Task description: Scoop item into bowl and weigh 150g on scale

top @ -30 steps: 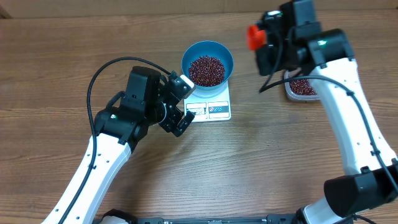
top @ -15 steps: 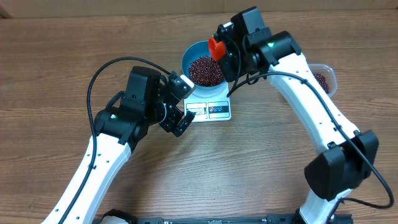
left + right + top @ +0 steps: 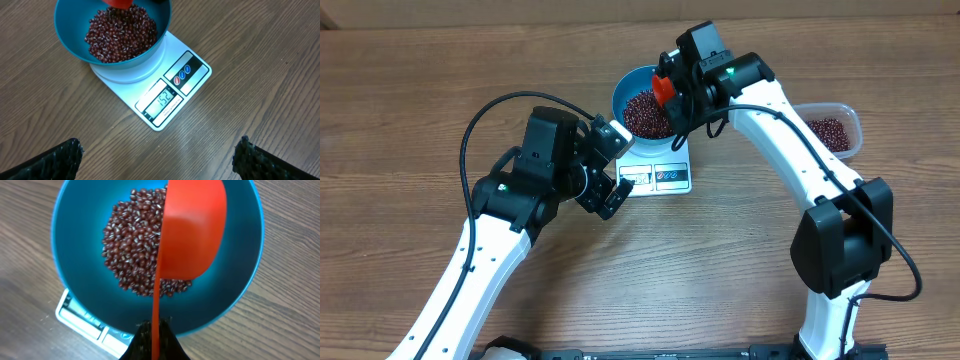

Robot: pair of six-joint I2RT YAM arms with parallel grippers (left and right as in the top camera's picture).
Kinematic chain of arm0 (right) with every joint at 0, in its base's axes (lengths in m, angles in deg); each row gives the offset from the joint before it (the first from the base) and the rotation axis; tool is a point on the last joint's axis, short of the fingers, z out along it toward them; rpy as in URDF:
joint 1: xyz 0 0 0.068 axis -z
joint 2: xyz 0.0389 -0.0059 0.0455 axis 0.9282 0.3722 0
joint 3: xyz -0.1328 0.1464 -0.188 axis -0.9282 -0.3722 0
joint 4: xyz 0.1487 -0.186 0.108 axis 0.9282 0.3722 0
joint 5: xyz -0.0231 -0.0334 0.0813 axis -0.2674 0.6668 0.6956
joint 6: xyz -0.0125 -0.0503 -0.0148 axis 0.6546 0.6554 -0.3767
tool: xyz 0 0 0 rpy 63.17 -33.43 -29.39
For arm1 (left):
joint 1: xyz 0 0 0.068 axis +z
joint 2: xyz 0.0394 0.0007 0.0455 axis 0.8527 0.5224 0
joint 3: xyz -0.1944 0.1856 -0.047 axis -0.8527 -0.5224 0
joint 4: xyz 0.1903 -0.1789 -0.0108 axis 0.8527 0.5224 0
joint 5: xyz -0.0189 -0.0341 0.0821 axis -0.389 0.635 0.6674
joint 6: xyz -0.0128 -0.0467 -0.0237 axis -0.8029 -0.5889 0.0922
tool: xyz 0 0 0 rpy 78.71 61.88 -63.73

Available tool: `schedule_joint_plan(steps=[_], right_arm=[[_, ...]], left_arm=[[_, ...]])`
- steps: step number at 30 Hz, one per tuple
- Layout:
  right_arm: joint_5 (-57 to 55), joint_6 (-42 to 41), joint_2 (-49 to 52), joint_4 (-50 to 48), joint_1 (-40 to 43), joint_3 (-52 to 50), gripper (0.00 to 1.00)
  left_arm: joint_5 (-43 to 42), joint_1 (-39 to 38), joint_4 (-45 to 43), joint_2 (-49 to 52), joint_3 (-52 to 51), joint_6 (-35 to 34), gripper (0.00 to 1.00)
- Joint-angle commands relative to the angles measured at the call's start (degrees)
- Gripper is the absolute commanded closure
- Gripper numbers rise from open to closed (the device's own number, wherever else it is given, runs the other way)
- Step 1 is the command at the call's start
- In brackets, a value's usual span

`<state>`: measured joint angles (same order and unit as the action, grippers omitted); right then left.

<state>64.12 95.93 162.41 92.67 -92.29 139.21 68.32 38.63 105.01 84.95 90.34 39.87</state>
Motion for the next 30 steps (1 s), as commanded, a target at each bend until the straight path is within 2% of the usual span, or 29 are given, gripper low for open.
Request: schedule_joint_plan(steps=[1, 14, 30], right_arm=[[-1.70, 1.55, 1.57, -0.79, -0.35, 1.01, 0.96], [-4.63, 1.99, 2.82, -3.76, -0.35, 0.72, 0.96], [-4.59, 3.89, 3.91, -2.71, -0.63, 0.68, 0.96]], left_arm=[[-0.07, -0.39, -0.20, 0.22, -0.13, -0.55, 0.00], [-0.07, -0.39, -0.20, 0.22, -0.13, -0.55, 0.00], [-0.07, -0.39, -0.20, 0.24, -0.13, -0.55, 0.00]])
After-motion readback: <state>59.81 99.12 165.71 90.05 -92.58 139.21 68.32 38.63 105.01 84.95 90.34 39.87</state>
